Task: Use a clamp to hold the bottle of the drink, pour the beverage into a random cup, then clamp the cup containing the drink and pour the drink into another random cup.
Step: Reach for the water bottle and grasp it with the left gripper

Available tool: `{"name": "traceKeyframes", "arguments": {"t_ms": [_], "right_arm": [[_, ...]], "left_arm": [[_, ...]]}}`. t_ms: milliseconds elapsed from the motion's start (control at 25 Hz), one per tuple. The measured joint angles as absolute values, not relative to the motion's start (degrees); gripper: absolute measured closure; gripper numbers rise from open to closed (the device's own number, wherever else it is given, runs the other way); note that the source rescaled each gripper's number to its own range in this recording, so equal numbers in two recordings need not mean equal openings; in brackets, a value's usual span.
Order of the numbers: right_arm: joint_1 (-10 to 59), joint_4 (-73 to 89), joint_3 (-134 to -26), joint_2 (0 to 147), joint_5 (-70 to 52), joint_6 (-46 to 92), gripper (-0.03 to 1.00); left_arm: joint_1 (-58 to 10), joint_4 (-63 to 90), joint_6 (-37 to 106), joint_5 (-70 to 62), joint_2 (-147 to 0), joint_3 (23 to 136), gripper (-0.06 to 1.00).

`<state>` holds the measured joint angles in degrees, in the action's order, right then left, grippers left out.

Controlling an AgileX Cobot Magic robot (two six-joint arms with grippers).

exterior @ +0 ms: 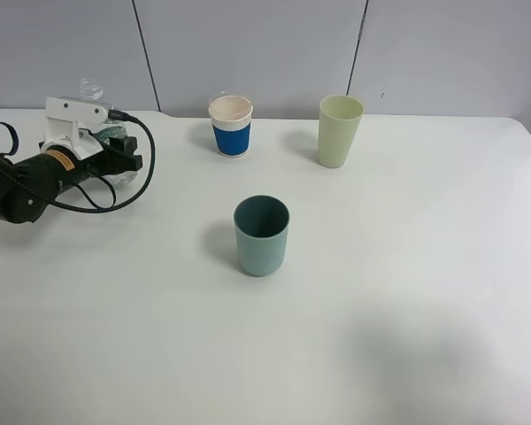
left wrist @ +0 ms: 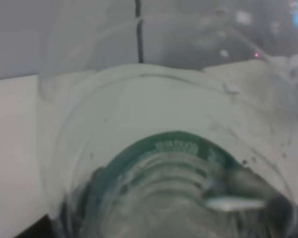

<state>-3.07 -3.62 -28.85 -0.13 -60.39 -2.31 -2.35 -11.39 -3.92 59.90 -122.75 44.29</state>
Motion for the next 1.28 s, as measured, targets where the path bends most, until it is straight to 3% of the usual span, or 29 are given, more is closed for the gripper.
{"name": "traceKeyframes", "arguments": {"t_ms": [400,640,880,1280], "right_arm": [[-3.1,-3.6,-28.8,-0.1,-60.4,-2.3,-0.03],[-3.1,-3.6,-28.8,-0.1,-60.4,-2.3,-0.03],[-3.1,-3.6,-28.8,-0.1,-60.4,-2.3,-0.03],[-3.1,-3.6,-28.8,-0.1,-60.4,-2.3,-0.03]], "left_arm": [[-2.4,-9.5,-3.5,53.4,-118.9,43.7,0.88],[-4.7,0.0,4.8,51.0,-111.6,39.2,0.88],[-9.7,12.4,18.5,46.8,-105.7,36.2,0.88],[-24.3,37.8,48.0,45.2,-99.1,35.4,0.88]]}}
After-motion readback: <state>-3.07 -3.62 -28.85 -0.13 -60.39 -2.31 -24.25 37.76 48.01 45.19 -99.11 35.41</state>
